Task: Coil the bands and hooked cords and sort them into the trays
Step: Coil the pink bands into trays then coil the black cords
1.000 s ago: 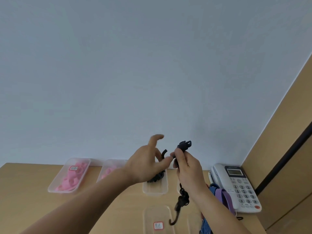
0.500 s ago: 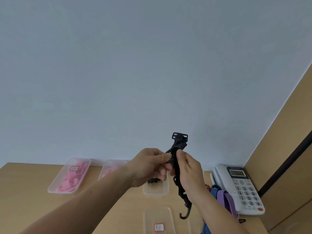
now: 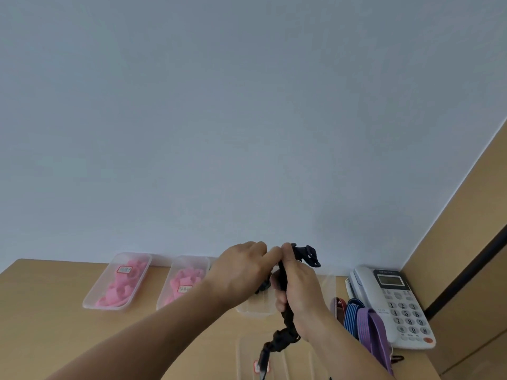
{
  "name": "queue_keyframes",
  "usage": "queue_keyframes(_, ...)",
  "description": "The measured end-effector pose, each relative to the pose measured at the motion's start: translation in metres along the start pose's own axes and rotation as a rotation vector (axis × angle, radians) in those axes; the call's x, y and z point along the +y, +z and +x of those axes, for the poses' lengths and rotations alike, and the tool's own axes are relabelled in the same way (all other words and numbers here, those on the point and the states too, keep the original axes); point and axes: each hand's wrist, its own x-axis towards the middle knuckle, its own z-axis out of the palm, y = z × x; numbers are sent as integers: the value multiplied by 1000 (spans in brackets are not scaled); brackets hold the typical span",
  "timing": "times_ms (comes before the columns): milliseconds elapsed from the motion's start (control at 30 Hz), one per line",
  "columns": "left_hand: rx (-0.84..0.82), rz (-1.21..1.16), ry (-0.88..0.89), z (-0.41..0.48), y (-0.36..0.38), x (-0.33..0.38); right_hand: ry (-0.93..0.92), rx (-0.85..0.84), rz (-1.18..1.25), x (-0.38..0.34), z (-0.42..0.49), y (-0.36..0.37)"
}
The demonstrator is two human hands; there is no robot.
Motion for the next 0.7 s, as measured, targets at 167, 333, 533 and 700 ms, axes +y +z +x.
queue_keyframes(167, -50, -651, -597, -3, -1, 1, -59, -13, 63, -3, 1, -12)
queue_keyframes(333, -369, -1472, -1100, 10, -18, -7, -146, -115, 102, 0, 3, -15)
queue_keyframes(533, -264, -1479, -912, 4, -17, -7, -130, -134, -1, 6, 2, -13)
queue_keyframes(700, -93, -776, -695, 0, -5, -6, -13, -66, -34, 8, 4, -3)
